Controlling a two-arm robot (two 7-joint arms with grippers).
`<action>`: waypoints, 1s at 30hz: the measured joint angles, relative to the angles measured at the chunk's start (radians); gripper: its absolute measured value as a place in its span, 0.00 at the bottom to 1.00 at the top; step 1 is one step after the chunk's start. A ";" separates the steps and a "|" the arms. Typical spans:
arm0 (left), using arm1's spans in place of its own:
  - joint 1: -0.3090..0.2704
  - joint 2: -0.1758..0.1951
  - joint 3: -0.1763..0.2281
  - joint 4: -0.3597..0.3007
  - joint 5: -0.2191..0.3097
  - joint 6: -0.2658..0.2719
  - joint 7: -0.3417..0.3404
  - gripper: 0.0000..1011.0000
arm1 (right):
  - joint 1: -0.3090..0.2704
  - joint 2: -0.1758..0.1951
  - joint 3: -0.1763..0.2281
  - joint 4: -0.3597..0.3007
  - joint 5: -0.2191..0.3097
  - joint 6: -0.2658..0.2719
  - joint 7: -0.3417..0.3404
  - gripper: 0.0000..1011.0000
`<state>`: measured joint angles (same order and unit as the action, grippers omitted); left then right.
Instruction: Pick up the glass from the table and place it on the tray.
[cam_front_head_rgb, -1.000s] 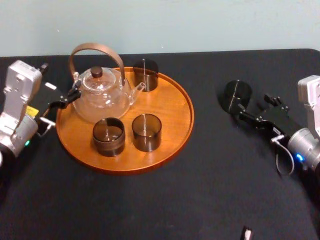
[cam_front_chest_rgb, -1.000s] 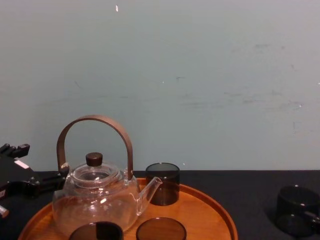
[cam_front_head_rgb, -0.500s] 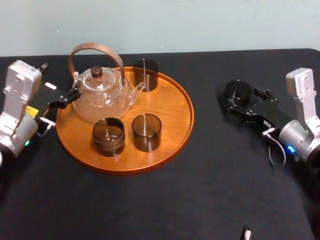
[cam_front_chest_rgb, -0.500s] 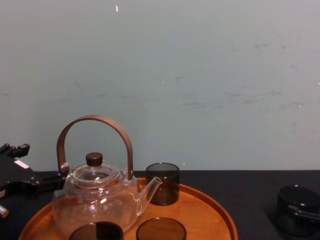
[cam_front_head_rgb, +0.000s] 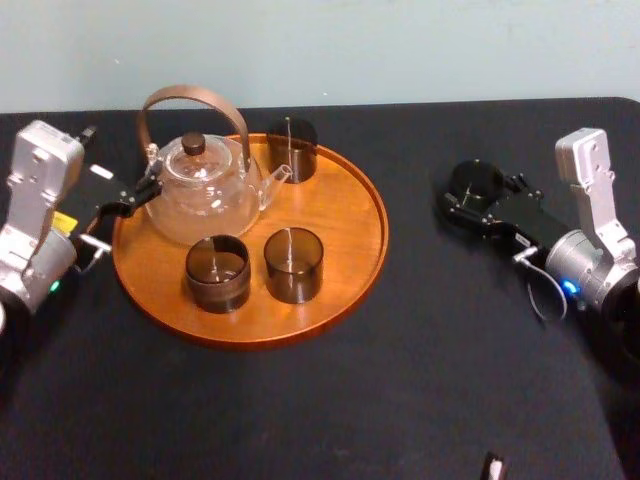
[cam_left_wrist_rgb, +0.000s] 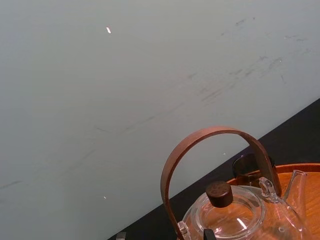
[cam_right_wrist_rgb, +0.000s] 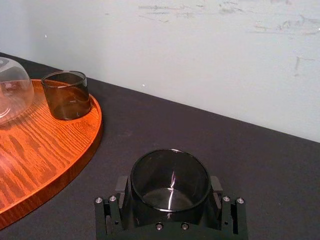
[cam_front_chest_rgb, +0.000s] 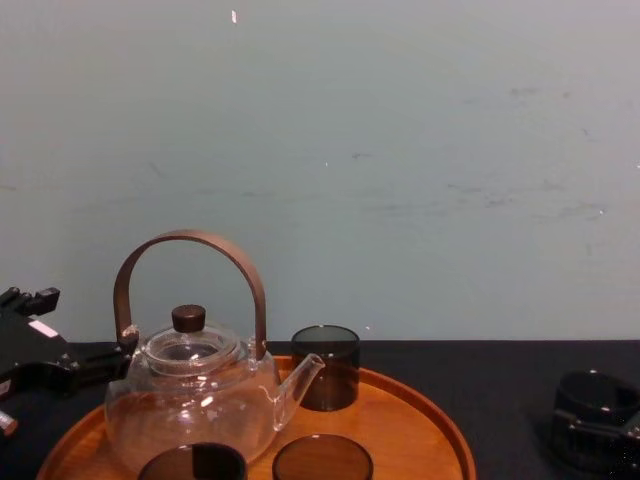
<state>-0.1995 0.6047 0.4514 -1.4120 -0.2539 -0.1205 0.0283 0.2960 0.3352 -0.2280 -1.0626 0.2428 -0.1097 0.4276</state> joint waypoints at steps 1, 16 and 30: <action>0.000 0.000 0.000 0.000 0.000 0.000 0.000 0.99 | 0.007 -0.002 -0.002 0.013 0.000 -0.005 0.005 0.99; 0.000 0.000 0.000 0.000 0.000 0.000 0.000 0.99 | 0.030 -0.006 -0.014 0.048 0.000 -0.031 0.024 0.99; 0.000 0.000 0.000 0.000 0.000 0.000 0.000 0.99 | 0.027 -0.005 -0.012 0.042 0.001 -0.026 0.021 0.99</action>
<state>-0.1995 0.6047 0.4514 -1.4120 -0.2539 -0.1205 0.0283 0.3232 0.3300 -0.2402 -1.0202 0.2433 -0.1361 0.4483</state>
